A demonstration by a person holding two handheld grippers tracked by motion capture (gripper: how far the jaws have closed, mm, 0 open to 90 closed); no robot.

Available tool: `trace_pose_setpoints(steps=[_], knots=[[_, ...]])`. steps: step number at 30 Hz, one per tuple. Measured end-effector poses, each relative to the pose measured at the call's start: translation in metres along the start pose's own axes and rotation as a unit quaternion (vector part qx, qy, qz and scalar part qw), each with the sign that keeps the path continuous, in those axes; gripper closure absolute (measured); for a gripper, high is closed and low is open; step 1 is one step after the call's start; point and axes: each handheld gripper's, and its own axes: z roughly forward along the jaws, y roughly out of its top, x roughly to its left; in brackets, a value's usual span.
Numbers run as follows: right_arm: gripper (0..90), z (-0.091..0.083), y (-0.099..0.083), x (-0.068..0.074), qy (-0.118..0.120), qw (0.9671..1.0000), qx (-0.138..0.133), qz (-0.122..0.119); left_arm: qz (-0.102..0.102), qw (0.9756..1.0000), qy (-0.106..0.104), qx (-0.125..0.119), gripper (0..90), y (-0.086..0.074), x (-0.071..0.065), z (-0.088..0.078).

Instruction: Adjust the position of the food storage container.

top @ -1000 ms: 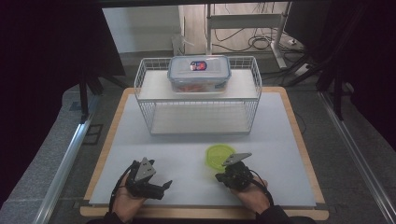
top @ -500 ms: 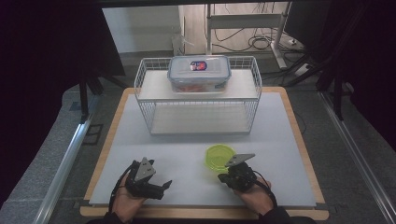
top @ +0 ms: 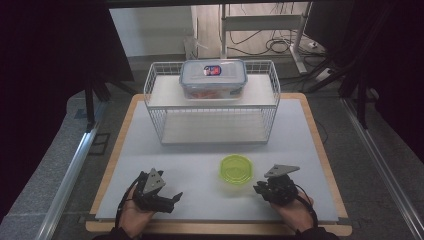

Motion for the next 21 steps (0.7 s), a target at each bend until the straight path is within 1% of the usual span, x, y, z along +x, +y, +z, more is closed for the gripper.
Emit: trace_pose_setpoints(steps=[4,6,9,12,13,17,21], knots=[[61.3,-0.009,-0.005,-0.01,-0.022,0.9996,-0.016,-0.004,-0.007,1.0,0.002,0.001,4.4,-0.003,0.002,-0.002],[55.6,-0.011,-0.007,-0.013,-0.029,0.9993,-0.025,-0.001,-0.01,1.0,0.002,0.001,4.4,-0.004,0.004,-0.003],[48.7,-0.012,-0.009,-0.017,-0.023,0.9993,-0.031,0.004,-0.015,0.9999,0.002,-0.002,4.4,-0.005,0.004,-0.003],[42.4,-0.009,-0.012,-0.018,-0.023,0.9993,-0.029,-0.001,-0.01,0.9999,0.002,0.002,4.4,-0.006,0.004,-0.003],[40.2,-0.009,-0.012,-0.018,-0.021,0.9994,-0.027,0.001,-0.01,0.9999,0.001,0.002,4.4,-0.006,0.004,-0.003],[36.1,-0.006,-0.012,-0.019,-0.021,0.9994,-0.028,-0.002,-0.011,0.9999,0.001,0.003,4.4,-0.006,0.004,-0.002],[34.5,-0.008,-0.012,-0.021,-0.021,0.9991,-0.036,0.002,-0.01,0.9999,0.0,0.005,4.4,-0.006,0.003,-0.001]])
